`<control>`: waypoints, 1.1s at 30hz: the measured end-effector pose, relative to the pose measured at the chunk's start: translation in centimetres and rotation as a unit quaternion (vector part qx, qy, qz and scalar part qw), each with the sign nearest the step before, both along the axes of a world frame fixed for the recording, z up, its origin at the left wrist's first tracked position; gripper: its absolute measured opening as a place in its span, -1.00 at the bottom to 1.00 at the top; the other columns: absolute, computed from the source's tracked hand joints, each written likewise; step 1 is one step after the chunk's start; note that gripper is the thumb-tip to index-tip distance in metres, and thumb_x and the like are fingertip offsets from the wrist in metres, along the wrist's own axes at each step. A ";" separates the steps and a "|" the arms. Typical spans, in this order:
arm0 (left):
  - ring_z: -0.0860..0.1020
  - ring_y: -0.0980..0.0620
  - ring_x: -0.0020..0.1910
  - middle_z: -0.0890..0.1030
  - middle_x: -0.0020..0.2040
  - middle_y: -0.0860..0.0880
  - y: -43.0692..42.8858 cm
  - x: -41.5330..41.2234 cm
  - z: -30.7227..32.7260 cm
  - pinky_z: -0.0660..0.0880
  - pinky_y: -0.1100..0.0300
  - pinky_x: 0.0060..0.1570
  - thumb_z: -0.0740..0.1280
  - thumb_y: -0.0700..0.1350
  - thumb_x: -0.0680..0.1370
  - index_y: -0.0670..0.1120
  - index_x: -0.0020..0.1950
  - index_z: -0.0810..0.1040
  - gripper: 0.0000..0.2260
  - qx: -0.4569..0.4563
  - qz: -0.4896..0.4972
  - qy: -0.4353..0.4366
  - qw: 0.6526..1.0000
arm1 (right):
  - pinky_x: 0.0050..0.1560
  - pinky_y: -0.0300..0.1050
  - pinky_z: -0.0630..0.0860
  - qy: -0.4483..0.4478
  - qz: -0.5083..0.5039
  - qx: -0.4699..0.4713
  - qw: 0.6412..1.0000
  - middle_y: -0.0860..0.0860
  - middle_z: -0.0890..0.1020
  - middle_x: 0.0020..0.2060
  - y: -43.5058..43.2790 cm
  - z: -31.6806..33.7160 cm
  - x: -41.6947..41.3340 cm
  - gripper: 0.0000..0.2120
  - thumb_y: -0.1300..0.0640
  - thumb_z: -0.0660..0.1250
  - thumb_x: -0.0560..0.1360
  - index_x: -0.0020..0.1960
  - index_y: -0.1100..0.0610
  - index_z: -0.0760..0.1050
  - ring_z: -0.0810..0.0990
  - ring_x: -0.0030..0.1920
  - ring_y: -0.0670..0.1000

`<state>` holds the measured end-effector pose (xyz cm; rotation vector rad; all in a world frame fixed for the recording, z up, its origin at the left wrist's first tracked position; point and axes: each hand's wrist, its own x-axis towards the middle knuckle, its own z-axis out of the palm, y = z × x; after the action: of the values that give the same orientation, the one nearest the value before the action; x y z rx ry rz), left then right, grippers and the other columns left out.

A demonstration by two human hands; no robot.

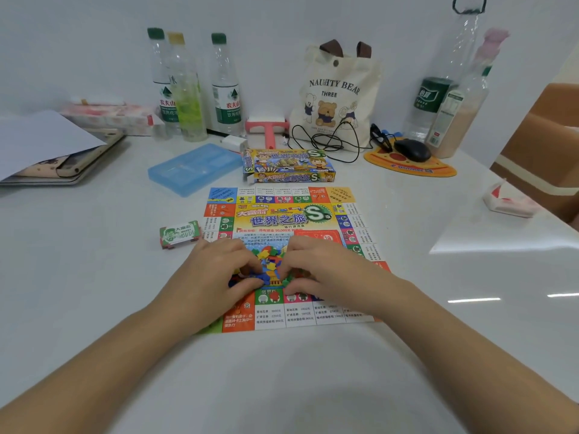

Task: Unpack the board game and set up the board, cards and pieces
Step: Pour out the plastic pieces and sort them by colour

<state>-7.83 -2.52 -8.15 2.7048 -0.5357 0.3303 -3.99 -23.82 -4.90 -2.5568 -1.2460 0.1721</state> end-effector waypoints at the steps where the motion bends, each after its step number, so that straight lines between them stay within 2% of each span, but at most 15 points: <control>1: 0.47 0.21 -0.08 0.51 -0.13 0.21 0.0 0.1 0.0 0.34 0.17 -0.05 0.21 0.25 0.45 0.13 -0.07 0.59 -0.72 -0.002 -0.003 0.001 1.000 | -0.03 -0.03 0.48 -0.001 0.002 0.002 1.000 -0.06 0.47 -0.03 0.0 0.0 0.0 -0.84 0.01 0.35 0.53 0.07 0.03 0.55 0.48 -0.05 -0.07; 4: 0.46 0.22 -0.07 0.52 -0.12 0.20 0.0 0.1 0.0 0.36 0.18 -0.05 0.08 0.27 0.46 0.12 -0.08 0.58 -0.64 -0.006 -0.008 0.004 1.000 | -0.07 -0.02 0.49 -0.008 0.004 0.007 1.000 -0.08 0.46 -0.07 0.1 0.1 0.1 -0.85 0.00 0.36 0.52 0.03 0.04 0.56 0.47 -0.08 -0.07; 7: 0.50 0.17 -0.09 0.55 -0.11 0.14 -0.2 0.2 0.1 0.42 0.18 -0.09 0.05 0.21 0.49 0.07 -0.07 0.59 -0.62 -0.008 -0.009 -0.002 1.000 | -0.13 -0.02 0.49 -0.025 0.003 0.017 1.000 -0.08 0.45 -0.07 0.0 -0.1 0.2 -0.84 -0.03 0.38 0.50 -0.01 0.03 0.57 0.47 -0.11 -0.07; 9: 0.52 0.12 -0.14 0.56 -0.13 0.10 -0.3 0.3 0.1 0.44 0.19 -0.15 0.08 0.16 0.53 0.03 -0.08 0.60 -0.65 -0.006 -0.006 -0.016 1.000 | -0.18 -0.05 0.49 -0.048 0.002 0.033 0.998 -0.09 0.44 -0.07 -0.1 -0.1 0.2 -0.83 -0.06 0.40 0.48 -0.04 0.03 0.58 0.46 -0.12 -0.09; 11: 0.53 0.10 -0.16 0.55 -0.14 0.09 -0.4 0.3 0.1 0.47 0.18 -0.17 0.20 0.06 0.58 0.00 -0.08 0.58 -0.78 -0.010 0.009 -0.027 1.000 | -0.18 -0.11 0.48 -0.062 -0.005 0.055 0.997 -0.12 0.45 -0.06 -0.3 0.2 0.1 -0.83 -0.08 0.39 0.47 -0.07 0.00 0.56 0.44 -0.09 -0.14; 13: 0.50 0.16 -0.16 0.52 -0.14 0.14 -0.6 0.3 0.3 0.46 0.26 -0.16 0.28 -0.05 0.57 0.03 -0.10 0.55 -0.92 -0.048 0.035 -0.023 0.998 | -0.15 -0.16 0.48 -0.061 -0.022 0.077 0.995 -0.18 0.47 -0.10 -0.6 0.8 0.0 -0.84 -0.11 0.36 0.48 -0.09 -0.03 0.51 0.44 -0.10 -0.17; 17: 0.49 0.25 -0.09 0.54 -0.17 0.18 -1.0 -0.1 1.3 0.38 0.47 -0.20 0.31 -0.09 0.55 0.03 -0.15 0.52 -0.92 -0.182 0.080 0.011 0.980 | -0.24 -0.18 0.48 -0.008 -0.074 0.129 0.989 -0.15 0.56 -0.29 -1.3 1.4 0.3 -0.87 -0.03 0.37 0.49 -0.13 -0.02 0.47 0.52 -0.25 -0.10; 19: 0.53 0.25 -0.14 0.59 -0.23 0.15 -1.3 -0.2 1.6 0.42 0.44 -0.25 0.32 -0.08 0.55 0.04 -0.16 0.55 -0.90 -0.245 0.096 0.045 0.964 | -0.26 -0.24 0.46 0.010 -0.083 0.154 0.985 -0.11 0.59 -0.29 -1.7 1.4 0.5 -0.93 0.05 0.38 0.51 -0.11 0.01 0.51 0.53 -0.25 -0.09; 21: 0.55 0.25 -0.29 0.61 -0.29 0.16 -1.6 -0.3 2.0 0.43 0.38 -0.34 0.32 -0.07 0.55 0.03 -0.17 0.57 -0.89 -0.303 0.107 0.088 0.943 | -0.27 -0.33 0.41 0.027 -0.087 0.168 0.982 -0.12 0.59 -0.29 -2.1 1.4 0.5 -0.97 0.11 0.37 0.52 -0.09 0.04 0.55 0.53 -0.25 -0.12; 24: 0.49 0.20 -0.47 0.60 -0.41 0.09 -2.2 -0.6 2.4 0.45 0.38 -0.40 0.32 -0.11 0.55 -0.05 -0.18 0.59 -0.88 -0.374 0.115 0.135 0.910 | -0.24 -0.39 0.41 0.043 -0.085 0.189 0.977 -0.19 0.57 -0.31 -2.1 1.4 0.3 -0.98 0.16 0.42 0.49 -0.09 0.10 0.61 0.54 -0.24 -0.17; 29: 0.57 0.08 -0.45 0.64 -0.40 -0.06 -2.9 -0.9 2.6 0.51 0.29 -0.37 0.40 -0.24 0.49 -0.15 -0.17 0.58 -0.95 -0.451 0.104 0.207 0.862 | -0.21 -0.43 0.41 0.013 -0.060 0.157 0.986 -0.24 0.54 -0.29 -2.0 1.4 0.1 -0.95 0.15 0.43 0.48 -0.07 0.09 0.65 0.53 -0.21 -0.21; 33: 0.63 -0.02 -0.39 0.65 -0.37 -0.12 -3.0 -0.9 2.5 0.56 0.16 -0.31 0.42 -0.30 0.46 -0.17 -0.18 0.56 -0.92 -0.447 0.101 0.221 0.861 | -0.17 -0.49 0.37 0.004 -0.041 0.109 0.993 -0.26 0.54 -0.23 -2.2 1.8 0.0 -0.87 0.17 0.36 0.53 0.05 0.10 0.64 0.50 -0.21 -0.34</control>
<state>-8.78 -5.49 -5.68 1.8166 0.0593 -0.0186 -4.03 -26.02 -3.14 -2.4103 -1.0891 0.0277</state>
